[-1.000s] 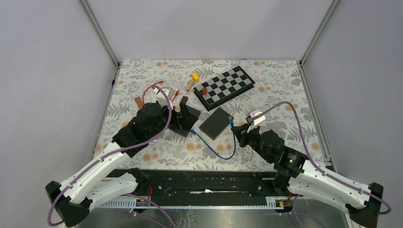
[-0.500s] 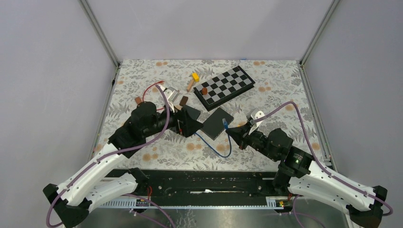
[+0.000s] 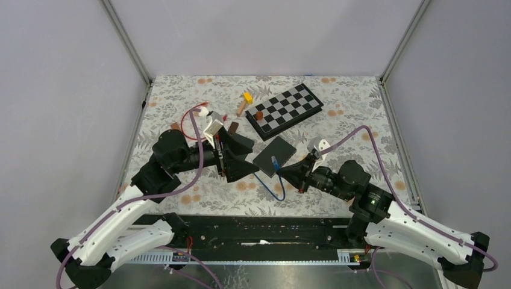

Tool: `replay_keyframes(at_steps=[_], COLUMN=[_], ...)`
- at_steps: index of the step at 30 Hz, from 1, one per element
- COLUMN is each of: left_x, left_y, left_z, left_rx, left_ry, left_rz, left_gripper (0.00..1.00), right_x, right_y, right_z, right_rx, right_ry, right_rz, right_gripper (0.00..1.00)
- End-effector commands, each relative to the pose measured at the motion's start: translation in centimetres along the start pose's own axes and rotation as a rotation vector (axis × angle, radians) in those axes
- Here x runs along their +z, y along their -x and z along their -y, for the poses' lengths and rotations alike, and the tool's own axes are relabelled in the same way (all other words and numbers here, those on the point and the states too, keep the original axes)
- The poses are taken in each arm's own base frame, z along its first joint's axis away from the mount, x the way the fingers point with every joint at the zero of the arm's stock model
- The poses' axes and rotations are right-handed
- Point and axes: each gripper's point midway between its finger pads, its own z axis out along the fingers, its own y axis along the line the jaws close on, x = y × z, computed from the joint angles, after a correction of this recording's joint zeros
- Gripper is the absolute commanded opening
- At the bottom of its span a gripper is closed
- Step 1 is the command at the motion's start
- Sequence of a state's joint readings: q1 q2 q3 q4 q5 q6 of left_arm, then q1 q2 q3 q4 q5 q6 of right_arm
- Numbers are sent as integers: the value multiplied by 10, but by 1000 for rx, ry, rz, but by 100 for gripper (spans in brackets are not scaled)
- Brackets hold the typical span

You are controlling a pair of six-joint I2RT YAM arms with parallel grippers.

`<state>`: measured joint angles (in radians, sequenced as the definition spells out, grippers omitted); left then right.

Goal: Insert the plug into the switch port
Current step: Pick up the connector from the center of the board.

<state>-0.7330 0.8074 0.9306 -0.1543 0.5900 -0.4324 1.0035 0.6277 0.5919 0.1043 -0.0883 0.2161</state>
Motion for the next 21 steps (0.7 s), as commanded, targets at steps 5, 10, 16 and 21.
replay_keyframes(at_steps=[5,10,16,21], left_x=[-1,14,26,31], left_y=[6,-9,-12,-17], left_z=[20,12,9,7], left_rx=[82,48,52,34], left_ry=[-126,-163,-206,-232], left_rz=[18,-39,-54,-70], left_gripper=[78,73,72,67], right_x=[3,8,11,11], right_y=[43,42,44,44], right_z=[-28,-35,-41,-41], right_rx=[17,21,25,28], right_ry=[111,150,181,184], right_rz=[109,92,85,90], right_gripper=[0,0,0,0])
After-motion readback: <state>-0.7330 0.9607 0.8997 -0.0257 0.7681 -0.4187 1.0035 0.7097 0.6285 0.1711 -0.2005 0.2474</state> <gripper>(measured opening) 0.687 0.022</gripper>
